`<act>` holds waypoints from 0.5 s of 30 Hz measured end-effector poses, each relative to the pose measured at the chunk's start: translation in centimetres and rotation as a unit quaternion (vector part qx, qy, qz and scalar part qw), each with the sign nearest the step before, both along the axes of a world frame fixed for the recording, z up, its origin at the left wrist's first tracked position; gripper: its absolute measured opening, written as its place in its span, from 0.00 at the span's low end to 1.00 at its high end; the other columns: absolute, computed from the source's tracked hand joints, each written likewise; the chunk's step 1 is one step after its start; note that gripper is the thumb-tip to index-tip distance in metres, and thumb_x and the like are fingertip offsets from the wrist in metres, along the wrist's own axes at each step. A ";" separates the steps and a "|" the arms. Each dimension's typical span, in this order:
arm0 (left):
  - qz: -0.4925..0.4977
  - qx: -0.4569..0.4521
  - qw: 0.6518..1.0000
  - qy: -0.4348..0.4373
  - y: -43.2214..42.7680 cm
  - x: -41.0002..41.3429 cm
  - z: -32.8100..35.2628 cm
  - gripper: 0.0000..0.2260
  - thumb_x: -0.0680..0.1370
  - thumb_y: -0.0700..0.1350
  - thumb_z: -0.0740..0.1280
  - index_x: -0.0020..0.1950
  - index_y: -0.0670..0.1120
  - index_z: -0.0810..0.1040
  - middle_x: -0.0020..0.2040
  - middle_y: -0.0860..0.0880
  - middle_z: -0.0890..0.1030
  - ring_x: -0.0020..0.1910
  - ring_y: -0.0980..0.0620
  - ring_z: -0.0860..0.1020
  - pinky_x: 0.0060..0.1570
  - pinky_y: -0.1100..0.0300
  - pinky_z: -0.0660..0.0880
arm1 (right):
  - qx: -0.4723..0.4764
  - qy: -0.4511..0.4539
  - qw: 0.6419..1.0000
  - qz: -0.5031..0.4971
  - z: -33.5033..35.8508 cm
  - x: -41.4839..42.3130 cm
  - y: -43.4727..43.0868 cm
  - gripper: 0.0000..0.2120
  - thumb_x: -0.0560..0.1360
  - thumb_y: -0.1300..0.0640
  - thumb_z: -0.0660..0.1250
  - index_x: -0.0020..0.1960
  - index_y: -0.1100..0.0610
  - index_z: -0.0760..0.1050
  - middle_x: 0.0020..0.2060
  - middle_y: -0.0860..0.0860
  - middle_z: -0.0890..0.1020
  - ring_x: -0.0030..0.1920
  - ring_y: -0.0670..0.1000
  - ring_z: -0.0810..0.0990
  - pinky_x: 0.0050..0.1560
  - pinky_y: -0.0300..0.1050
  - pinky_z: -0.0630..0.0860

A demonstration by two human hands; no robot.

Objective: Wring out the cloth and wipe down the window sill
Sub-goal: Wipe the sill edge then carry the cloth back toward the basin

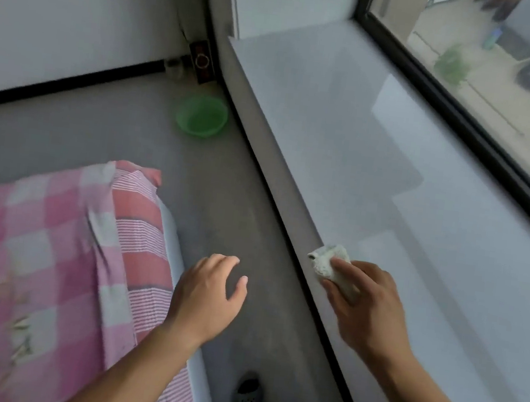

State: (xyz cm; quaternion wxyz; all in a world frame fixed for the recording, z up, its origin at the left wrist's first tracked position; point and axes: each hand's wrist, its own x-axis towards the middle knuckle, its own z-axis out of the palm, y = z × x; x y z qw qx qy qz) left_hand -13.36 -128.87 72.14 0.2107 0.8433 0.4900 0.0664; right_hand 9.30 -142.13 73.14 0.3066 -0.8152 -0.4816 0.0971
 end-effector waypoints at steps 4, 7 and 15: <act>0.053 0.008 0.999 0.000 6.7 -2.0 1.3 0.15 0.77 0.52 0.66 0.60 0.46 0.79 0.56 0.48 0.82 0.56 0.45 0.79 0.54 0.52 0.76 | 0.003 -0.005 0.999 0.051 1.4 -1.1 9.1 0.14 0.72 0.49 0.75 0.56 0.46 0.82 0.50 0.48 0.81 0.48 0.57 0.77 0.44 0.45 0.72; 0.076 0.018 0.997 0.001 12.0 -2.7 1.5 0.15 0.77 0.52 0.67 0.59 0.46 0.79 0.54 0.47 0.82 0.54 0.44 0.79 0.52 0.52 0.76 | 0.024 -0.005 0.996 0.089 1.9 -1.4 16.3 0.14 0.71 0.50 0.76 0.56 0.48 0.82 0.49 0.49 0.81 0.47 0.58 0.77 0.45 0.46 0.73; 0.162 -0.010 0.986 0.041 28.4 -3.1 0.3 0.15 0.78 0.54 0.64 0.60 0.48 0.78 0.56 0.49 0.82 0.55 0.46 0.79 0.52 0.53 0.75 | 0.059 -0.002 0.982 0.180 0.2 -0.3 36.5 0.15 0.73 0.40 0.65 0.58 0.41 0.73 0.48 0.42 0.77 0.47 0.52 0.75 0.45 0.43 0.72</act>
